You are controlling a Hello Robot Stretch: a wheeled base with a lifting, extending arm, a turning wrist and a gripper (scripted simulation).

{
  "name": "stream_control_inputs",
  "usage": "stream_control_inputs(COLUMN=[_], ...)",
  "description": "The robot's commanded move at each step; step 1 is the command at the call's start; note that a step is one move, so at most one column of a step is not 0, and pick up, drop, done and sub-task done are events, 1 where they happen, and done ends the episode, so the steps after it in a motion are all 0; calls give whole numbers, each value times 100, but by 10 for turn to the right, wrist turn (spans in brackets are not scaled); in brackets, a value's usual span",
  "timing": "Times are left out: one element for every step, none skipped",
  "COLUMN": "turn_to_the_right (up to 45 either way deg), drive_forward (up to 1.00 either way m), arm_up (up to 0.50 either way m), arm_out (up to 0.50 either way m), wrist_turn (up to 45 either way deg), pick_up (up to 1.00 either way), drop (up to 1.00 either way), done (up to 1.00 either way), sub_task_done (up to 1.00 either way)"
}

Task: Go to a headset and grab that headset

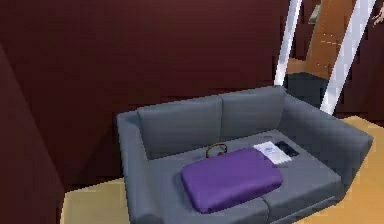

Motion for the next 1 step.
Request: stream_control_inputs(turn_to_the_right=[0], drive_forward=[40], arm_up=[0], arm_out=[0], wrist_turn=[0], pick_up=[0], drop=[0], done=[0], sub_task_done=[0])
